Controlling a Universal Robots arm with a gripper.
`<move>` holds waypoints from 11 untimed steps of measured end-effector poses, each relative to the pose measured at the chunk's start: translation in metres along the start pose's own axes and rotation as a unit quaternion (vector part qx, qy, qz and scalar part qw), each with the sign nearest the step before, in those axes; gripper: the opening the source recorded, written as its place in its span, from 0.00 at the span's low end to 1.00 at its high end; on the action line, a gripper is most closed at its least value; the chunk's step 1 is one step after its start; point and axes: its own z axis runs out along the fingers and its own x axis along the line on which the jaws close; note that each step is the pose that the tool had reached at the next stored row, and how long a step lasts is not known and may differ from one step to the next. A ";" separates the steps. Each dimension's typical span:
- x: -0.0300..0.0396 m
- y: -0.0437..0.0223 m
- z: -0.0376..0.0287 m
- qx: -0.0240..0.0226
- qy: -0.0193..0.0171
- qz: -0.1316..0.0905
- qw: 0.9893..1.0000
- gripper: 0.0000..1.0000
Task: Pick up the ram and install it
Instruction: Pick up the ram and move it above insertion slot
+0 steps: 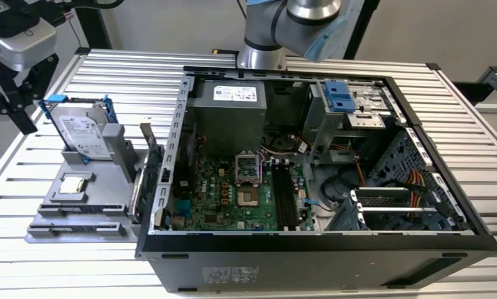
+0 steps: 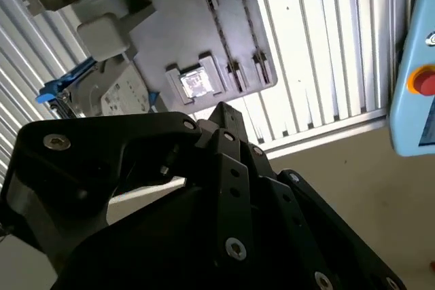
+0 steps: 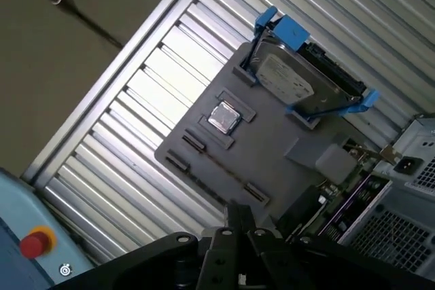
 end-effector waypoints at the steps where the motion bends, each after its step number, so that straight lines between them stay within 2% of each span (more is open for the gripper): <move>1: 0.0000 0.0000 0.0000 0.000 0.000 -0.006 1.000 0.00; 6: 0.0000 0.0001 0.0000 0.000 0.002 -0.038 0.999 0.00; 11: 0.0000 0.0000 0.0000 0.001 0.003 -0.067 0.998 0.00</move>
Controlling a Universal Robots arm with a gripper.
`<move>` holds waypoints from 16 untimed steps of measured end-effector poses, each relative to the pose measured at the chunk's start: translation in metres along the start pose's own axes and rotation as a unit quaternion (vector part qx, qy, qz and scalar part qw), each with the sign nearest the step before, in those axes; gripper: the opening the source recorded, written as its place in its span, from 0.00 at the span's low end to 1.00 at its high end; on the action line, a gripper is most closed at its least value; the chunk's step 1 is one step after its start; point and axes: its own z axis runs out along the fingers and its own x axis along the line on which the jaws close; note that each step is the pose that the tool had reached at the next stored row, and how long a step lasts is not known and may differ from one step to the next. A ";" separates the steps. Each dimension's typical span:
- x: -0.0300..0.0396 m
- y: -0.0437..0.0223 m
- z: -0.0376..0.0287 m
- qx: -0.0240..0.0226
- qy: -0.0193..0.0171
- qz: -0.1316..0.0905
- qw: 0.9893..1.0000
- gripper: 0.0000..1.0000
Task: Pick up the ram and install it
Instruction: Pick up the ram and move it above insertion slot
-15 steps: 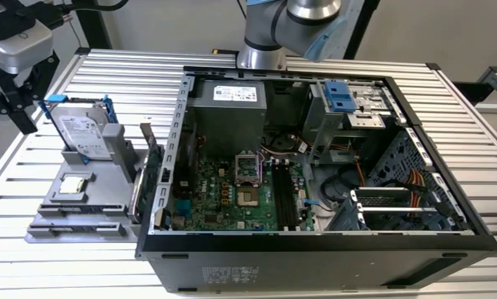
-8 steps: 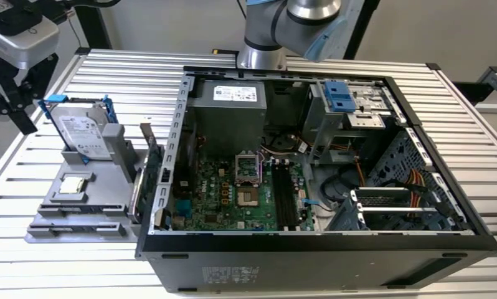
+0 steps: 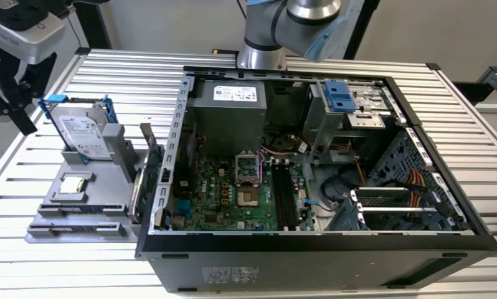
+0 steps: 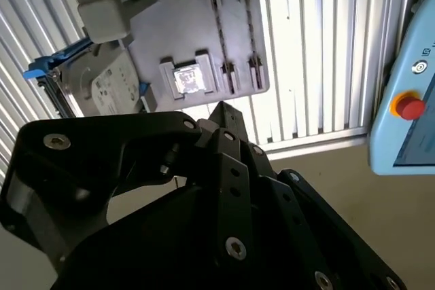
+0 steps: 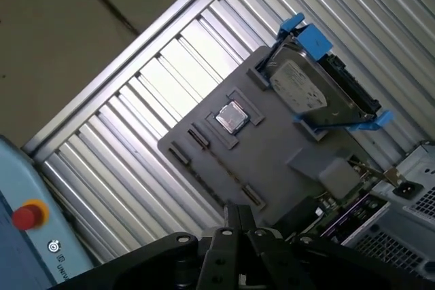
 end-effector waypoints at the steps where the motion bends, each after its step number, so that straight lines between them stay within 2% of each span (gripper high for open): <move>1: 0.0000 0.0000 0.0000 0.000 0.000 -0.005 1.000 0.00; 10: 0.0000 0.0000 0.0000 0.000 0.002 -0.048 0.999 0.00; 13: 0.0000 0.0000 0.0000 0.001 0.003 -0.064 0.998 0.00; 16: 0.0000 0.0000 0.0000 0.001 0.004 -0.083 0.997 0.00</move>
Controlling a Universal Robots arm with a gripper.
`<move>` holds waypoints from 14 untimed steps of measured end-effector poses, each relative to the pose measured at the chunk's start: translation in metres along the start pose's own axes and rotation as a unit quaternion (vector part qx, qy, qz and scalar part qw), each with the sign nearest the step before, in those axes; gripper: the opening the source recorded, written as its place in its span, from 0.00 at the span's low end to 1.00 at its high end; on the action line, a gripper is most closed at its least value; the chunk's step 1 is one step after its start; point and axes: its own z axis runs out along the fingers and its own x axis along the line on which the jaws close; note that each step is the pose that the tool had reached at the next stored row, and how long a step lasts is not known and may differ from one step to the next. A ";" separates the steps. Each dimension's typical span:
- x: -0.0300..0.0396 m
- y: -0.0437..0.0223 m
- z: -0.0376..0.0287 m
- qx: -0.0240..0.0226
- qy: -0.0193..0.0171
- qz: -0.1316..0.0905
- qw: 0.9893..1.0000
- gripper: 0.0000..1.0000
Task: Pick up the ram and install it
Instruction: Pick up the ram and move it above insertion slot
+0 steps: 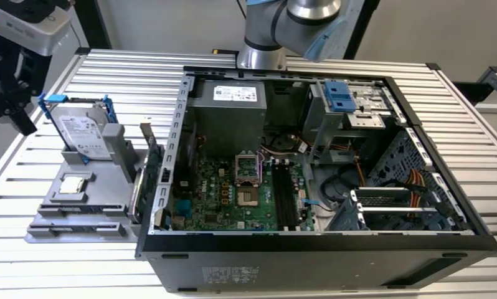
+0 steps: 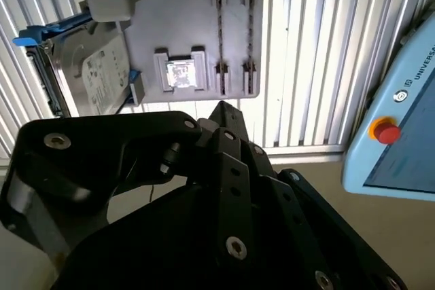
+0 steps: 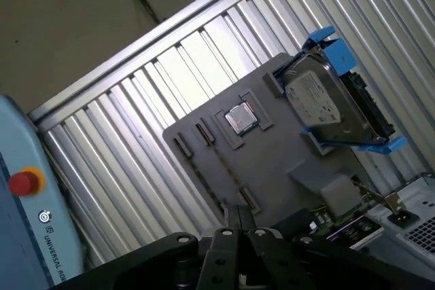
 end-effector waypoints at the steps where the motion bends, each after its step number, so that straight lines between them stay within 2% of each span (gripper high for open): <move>1: 0.0000 0.0000 0.0000 0.000 0.000 -0.007 1.000 0.00; 4: 0.0000 0.0000 0.0000 0.002 0.000 -0.032 0.999 0.00; 7: 0.0000 0.0000 -0.0001 0.006 -0.001 -0.056 0.998 0.00; 10: 0.0000 -0.0001 0.0001 0.009 -0.002 -0.076 0.997 0.00; 14: 0.0000 0.0000 0.0000 0.011 -0.001 -0.106 0.994 0.00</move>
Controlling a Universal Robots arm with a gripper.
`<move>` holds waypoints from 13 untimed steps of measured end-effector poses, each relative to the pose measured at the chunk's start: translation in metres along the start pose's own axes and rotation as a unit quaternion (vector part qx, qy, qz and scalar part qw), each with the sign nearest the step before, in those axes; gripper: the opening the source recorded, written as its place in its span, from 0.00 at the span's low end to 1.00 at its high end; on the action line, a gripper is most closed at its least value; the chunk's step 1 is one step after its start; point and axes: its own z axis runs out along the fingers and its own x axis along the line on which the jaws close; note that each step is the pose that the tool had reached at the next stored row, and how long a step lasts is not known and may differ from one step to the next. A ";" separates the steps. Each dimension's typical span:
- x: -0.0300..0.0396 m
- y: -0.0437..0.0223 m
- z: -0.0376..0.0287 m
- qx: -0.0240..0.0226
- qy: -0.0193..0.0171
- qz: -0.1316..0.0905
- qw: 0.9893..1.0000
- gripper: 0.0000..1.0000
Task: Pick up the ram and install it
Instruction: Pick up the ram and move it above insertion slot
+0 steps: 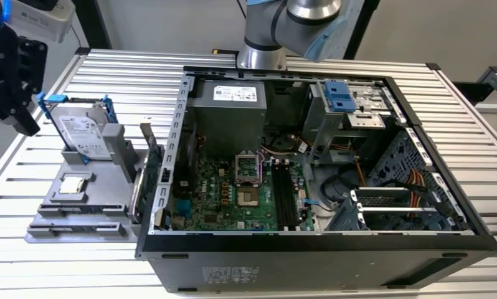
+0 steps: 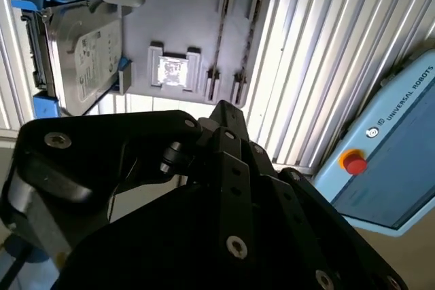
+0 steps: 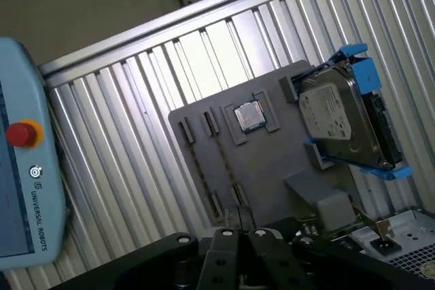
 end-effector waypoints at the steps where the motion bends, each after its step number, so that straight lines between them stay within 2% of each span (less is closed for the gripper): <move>1: 0.0000 0.0000 0.0000 0.000 0.000 -0.007 1.000 0.00; 4: 0.0001 0.0000 0.0001 0.000 0.001 -0.029 1.000 0.00; 7: 0.0000 0.0000 0.0000 0.000 0.001 -0.052 0.999 0.00; 10: 0.0000 0.0000 0.0000 0.000 0.002 -0.080 0.997 0.00; 13: 0.0000 0.0000 0.0000 0.001 0.003 -0.106 0.994 0.00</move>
